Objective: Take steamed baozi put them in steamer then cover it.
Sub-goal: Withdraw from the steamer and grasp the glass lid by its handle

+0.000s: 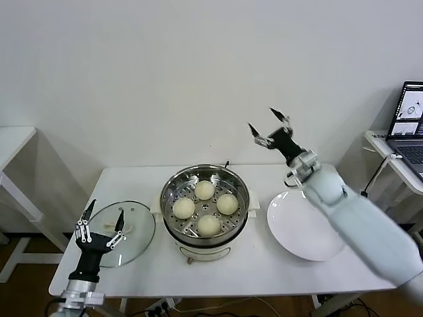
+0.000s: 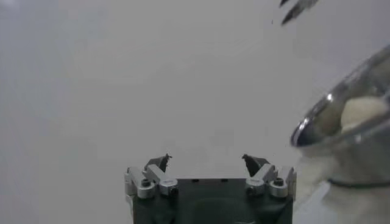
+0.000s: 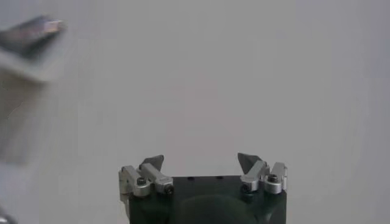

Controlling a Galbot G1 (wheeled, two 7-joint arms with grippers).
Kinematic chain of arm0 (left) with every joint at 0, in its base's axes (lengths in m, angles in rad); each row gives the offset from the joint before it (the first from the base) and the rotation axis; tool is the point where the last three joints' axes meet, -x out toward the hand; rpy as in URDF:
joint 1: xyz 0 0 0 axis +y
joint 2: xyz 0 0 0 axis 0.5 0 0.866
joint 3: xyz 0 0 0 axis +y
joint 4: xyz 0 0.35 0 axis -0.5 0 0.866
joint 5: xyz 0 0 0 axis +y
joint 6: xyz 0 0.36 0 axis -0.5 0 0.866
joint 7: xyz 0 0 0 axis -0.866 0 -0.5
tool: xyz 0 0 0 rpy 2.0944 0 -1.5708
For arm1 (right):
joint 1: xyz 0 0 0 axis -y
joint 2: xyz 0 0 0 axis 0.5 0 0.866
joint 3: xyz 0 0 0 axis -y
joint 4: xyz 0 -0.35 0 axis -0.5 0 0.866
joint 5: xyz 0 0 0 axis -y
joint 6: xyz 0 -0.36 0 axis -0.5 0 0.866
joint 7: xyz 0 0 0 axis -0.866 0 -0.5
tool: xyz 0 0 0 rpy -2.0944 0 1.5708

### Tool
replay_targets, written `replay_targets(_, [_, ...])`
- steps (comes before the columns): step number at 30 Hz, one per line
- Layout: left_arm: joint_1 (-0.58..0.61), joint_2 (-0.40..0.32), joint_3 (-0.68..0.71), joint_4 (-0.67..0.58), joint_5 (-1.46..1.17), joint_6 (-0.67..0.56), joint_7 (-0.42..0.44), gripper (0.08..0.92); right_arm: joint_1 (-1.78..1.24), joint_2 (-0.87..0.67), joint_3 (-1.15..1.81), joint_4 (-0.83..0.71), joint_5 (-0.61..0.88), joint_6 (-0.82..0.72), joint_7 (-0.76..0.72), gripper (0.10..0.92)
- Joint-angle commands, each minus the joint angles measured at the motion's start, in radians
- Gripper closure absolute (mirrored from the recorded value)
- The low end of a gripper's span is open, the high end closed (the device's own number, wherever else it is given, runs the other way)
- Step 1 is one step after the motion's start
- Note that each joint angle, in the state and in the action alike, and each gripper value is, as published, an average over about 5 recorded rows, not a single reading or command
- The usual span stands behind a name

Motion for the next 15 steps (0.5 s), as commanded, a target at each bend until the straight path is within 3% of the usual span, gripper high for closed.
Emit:
replay_targets(1, [-0.041, 0.031, -0.043, 0.200, 0.408, 0.047, -0.018, 0.177, -0.579, 0.178, 0.511, 0.014, -0.068, 0.138, 0.075, 0.203])
replay_targets(9, [-0.093, 0.013, -0.038, 0.413, 0.639, -0.023, -0.133, 0.177, -0.659, 0.267, 0.533, 0.021, -0.117, 0.170, 0.058, 0.203])
replay_targets(15, [-0.137, -0.005, -0.035, 0.474, 0.758, -0.069, -0.193, 0.177, -0.659, 0.291, 0.523, 0.013, -0.147, 0.170, 0.055, 0.203])
